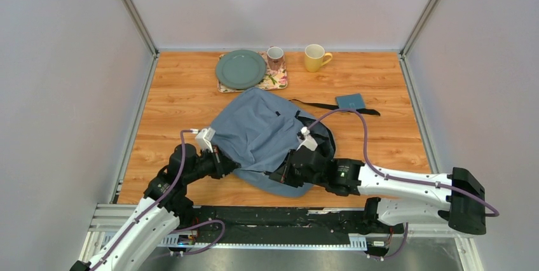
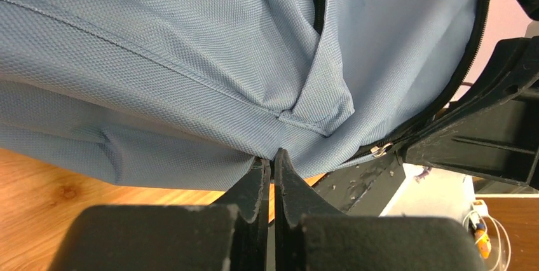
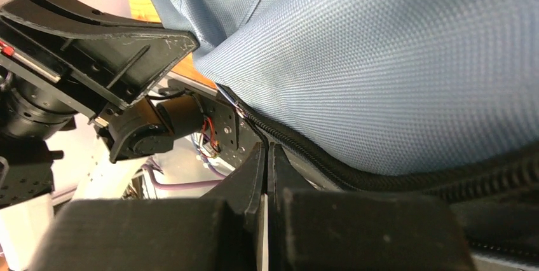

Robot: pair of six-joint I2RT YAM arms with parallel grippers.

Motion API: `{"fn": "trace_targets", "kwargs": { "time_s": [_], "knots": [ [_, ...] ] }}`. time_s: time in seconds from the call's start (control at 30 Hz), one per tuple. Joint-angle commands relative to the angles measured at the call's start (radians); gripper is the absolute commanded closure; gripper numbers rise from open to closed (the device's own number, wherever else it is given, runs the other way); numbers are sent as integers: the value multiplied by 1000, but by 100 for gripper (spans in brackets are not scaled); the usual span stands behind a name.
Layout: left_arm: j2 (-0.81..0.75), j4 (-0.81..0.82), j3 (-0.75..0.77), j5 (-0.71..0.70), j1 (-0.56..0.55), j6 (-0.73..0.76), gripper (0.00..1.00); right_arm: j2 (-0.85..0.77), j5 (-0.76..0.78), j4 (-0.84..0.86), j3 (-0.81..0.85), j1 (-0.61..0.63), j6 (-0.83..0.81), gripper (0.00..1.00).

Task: Pack the student bag
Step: Zip the student bag at the center of the board.

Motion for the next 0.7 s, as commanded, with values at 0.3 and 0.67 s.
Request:
{"fn": "trace_targets", "kwargs": {
  "time_s": [0.3, 0.67],
  "knots": [
    [-26, -136, 0, -57, 35, 52, 27, 121, -19, -138, 119, 43, -160, 100],
    [-180, -280, 65, 40, 34, -150, 25, 139, -14, -106, 121, 47, -159, 100]
  ]
}}
